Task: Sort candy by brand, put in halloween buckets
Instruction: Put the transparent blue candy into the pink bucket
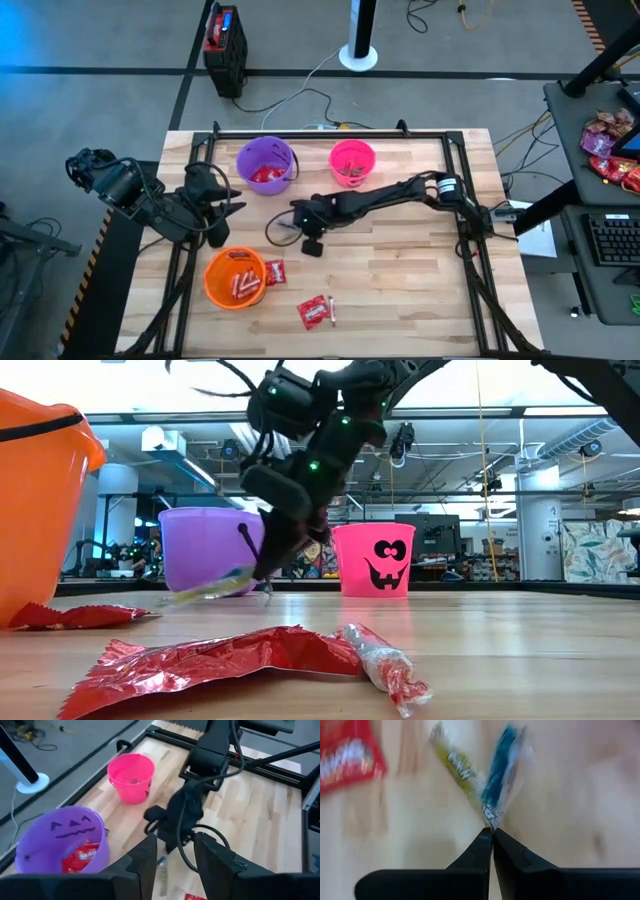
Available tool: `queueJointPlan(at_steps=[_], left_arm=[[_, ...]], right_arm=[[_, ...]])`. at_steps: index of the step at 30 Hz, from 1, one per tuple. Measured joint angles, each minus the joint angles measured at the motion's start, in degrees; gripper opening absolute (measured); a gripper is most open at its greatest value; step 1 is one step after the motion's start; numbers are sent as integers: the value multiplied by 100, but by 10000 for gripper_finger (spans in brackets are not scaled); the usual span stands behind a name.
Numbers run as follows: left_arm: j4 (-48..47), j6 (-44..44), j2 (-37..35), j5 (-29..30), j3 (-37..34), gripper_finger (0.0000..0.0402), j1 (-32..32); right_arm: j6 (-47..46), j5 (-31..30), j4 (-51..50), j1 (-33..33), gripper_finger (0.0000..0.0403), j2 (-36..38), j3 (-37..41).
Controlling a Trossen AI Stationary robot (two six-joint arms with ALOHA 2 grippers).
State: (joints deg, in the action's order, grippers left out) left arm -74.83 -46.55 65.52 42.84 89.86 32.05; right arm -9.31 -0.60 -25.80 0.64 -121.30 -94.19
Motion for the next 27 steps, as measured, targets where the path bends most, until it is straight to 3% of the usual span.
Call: queueJointPlan(at_steps=[7, 13, 20, 23, 27], left_arm=[[-8, 104, -2, 126, 0, 113, 0], [-15, 103, -2, 139, 0, 113, 0], [-24, 105, -2, 141, 0, 113, 0], [-24, 105, -2, 165, 0, 113, 0], [-24, 105, -2, 168, 0, 113, 0]], right_arm=[[-240, 297, -475, 61, 40, 22, 394], [-421, 287, -649, 66, 111, 117, 465], [-416, -238, -700, 25, 192, 383, 492], [-422, -306, -267, 14, 211, 411, 563], [-465, -201, 1122, 8, 220, 384, 836]])
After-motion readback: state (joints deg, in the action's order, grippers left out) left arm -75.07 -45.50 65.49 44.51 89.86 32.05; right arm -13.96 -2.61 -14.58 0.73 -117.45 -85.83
